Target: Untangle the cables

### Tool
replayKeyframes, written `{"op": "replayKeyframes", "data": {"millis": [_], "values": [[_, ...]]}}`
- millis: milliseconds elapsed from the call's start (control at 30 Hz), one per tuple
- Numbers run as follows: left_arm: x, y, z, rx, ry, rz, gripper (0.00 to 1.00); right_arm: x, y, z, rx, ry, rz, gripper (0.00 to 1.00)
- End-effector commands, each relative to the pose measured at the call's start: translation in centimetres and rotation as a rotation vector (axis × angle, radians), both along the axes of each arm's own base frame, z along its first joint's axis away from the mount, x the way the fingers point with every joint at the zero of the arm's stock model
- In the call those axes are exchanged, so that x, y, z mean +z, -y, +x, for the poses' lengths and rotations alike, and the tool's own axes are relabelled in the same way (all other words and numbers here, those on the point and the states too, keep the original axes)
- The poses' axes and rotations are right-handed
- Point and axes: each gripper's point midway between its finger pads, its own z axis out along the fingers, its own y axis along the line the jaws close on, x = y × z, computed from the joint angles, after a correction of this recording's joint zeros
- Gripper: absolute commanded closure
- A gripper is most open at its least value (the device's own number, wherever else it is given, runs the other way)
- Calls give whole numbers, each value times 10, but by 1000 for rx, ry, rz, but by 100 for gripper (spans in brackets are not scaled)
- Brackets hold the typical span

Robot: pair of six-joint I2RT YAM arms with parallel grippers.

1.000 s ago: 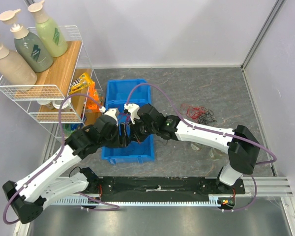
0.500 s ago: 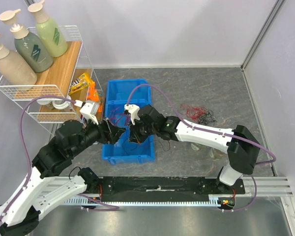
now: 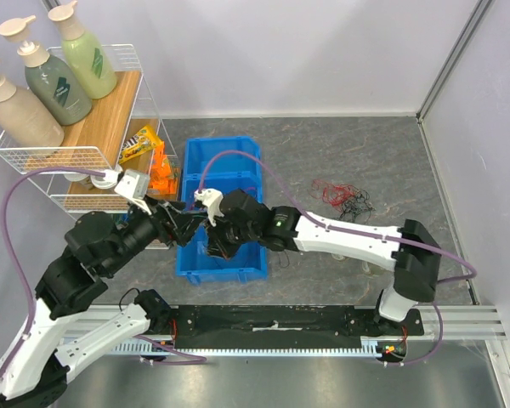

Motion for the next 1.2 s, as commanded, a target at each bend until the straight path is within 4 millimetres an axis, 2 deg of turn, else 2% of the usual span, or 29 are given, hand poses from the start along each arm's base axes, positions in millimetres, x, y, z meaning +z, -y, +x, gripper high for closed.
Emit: {"op": "replayKeyframes", "data": {"millis": [0, 133, 267, 400, 467, 500, 600, 667, 767, 833, 900, 967, 1100, 1167], "values": [[42, -16, -3, 30, 143, -23, 25, 137, -6, -21, 39, 126, 292, 94], [55, -16, -7, 12, 201, -50, 25, 188, -2, -31, 68, 140, 419, 94], [57, -13, -9, -13, 234, -63, 25, 228, -11, -25, 72, 204, 516, 95], [60, -13, -10, -9, 233, -77, 25, 249, -28, -1, 58, 270, 556, 97], [60, -13, -11, -12, 237, -85, 25, 242, -34, 16, 42, 291, 536, 98], [59, -14, -11, -10, 239, -89, 25, 235, -36, 23, 32, 293, 521, 98], [57, -13, -12, -19, 237, -91, 25, 194, -30, 41, -36, 307, 426, 99], [55, -11, -12, -29, 233, -84, 25, 158, -22, 45, -75, 283, 352, 99], [52, -6, -9, -38, 228, -64, 25, 105, -18, 22, -2, 171, 307, 98], [50, -4, -4, -32, 222, -46, 25, 57, -15, -1, 42, 66, 246, 98], [51, -3, 1, -19, 219, -27, 25, 19, -7, -12, 33, 8, 181, 98], [50, -1, 9, -3, 210, -7, 26, -3, 4, -7, -24, -11, 142, 98], [49, 5, 20, 7, 211, 16, 26, -17, 0, 19, -60, -44, 118, 94], [48, 8, 25, 13, 211, 35, 26, -29, -3, 29, -61, -87, 81, 83]]}}
